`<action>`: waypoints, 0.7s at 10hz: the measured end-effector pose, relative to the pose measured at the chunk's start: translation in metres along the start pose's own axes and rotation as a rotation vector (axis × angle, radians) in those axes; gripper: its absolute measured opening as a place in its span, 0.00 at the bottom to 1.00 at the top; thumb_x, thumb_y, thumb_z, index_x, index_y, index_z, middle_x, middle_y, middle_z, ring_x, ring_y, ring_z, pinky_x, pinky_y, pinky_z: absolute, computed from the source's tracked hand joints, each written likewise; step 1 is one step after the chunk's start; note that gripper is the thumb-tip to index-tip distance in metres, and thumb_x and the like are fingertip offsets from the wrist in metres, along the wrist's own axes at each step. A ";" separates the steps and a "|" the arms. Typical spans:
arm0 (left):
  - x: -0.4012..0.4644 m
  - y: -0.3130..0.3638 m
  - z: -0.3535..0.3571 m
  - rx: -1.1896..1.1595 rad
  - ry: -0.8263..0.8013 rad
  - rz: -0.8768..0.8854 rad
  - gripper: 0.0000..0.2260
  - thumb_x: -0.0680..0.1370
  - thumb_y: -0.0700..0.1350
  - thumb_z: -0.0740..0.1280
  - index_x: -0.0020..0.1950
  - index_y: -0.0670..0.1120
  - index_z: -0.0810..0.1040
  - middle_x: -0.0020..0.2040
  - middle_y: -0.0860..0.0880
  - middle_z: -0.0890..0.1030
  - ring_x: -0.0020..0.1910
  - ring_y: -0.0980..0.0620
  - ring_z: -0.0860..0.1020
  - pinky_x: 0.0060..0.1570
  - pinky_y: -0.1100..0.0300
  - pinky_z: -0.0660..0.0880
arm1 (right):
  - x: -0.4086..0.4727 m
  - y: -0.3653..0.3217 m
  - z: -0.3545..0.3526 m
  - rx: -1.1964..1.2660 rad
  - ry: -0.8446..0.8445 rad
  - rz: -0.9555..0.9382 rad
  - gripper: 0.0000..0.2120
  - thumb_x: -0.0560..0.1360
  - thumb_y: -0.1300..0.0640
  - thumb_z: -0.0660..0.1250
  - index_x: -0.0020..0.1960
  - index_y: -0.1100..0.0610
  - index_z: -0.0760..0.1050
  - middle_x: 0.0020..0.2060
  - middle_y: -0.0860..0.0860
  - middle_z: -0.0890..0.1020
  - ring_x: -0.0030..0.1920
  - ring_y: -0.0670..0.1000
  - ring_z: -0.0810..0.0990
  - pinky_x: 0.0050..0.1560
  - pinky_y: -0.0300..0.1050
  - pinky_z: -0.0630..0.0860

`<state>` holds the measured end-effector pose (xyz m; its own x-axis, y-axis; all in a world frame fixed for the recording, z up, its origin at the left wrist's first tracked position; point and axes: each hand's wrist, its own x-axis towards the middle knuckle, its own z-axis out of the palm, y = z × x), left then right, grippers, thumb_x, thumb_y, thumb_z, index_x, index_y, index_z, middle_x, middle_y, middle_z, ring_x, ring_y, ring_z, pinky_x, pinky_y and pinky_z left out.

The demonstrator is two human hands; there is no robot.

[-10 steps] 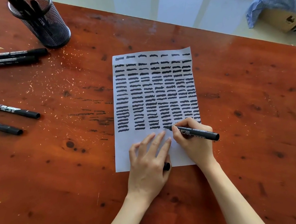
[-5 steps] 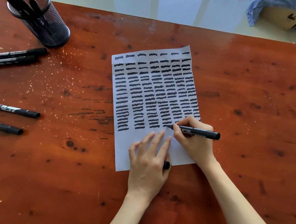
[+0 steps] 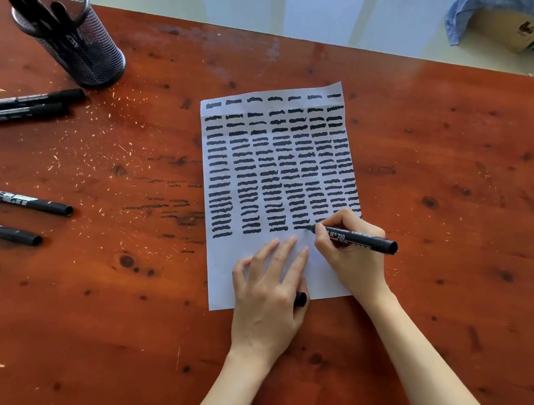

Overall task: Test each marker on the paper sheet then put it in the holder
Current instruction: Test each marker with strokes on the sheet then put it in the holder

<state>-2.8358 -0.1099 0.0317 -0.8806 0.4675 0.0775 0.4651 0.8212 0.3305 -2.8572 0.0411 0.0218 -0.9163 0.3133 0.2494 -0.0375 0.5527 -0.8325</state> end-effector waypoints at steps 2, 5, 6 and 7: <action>0.000 0.000 0.000 -0.003 0.007 -0.004 0.18 0.75 0.48 0.58 0.63 0.49 0.75 0.65 0.49 0.75 0.65 0.49 0.67 0.58 0.51 0.62 | 0.000 0.000 0.000 0.026 -0.002 0.001 0.12 0.71 0.57 0.64 0.32 0.64 0.70 0.23 0.55 0.74 0.28 0.49 0.71 0.30 0.31 0.65; -0.001 0.000 0.002 -0.001 0.034 0.005 0.18 0.75 0.48 0.58 0.63 0.49 0.75 0.65 0.49 0.75 0.64 0.49 0.68 0.57 0.51 0.62 | -0.001 0.000 0.000 0.050 -0.008 0.015 0.12 0.72 0.57 0.63 0.33 0.63 0.70 0.24 0.55 0.73 0.27 0.47 0.69 0.30 0.29 0.64; -0.001 0.000 0.003 -0.003 0.045 0.006 0.18 0.75 0.47 0.58 0.63 0.49 0.75 0.65 0.49 0.75 0.64 0.49 0.68 0.57 0.51 0.62 | -0.001 0.000 0.001 0.050 -0.007 0.023 0.12 0.72 0.57 0.62 0.33 0.63 0.69 0.24 0.55 0.73 0.28 0.44 0.68 0.30 0.29 0.63; -0.001 -0.001 0.004 0.000 0.050 0.018 0.18 0.75 0.47 0.59 0.63 0.48 0.75 0.65 0.49 0.75 0.64 0.49 0.68 0.57 0.50 0.62 | -0.001 0.000 0.001 0.036 -0.004 0.027 0.12 0.72 0.56 0.62 0.33 0.62 0.69 0.24 0.53 0.72 0.28 0.47 0.69 0.30 0.30 0.63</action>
<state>-2.8349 -0.1103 0.0271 -0.8754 0.4655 0.1303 0.4811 0.8128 0.3286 -2.8566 0.0400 0.0210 -0.9186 0.3249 0.2249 -0.0270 0.5162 -0.8560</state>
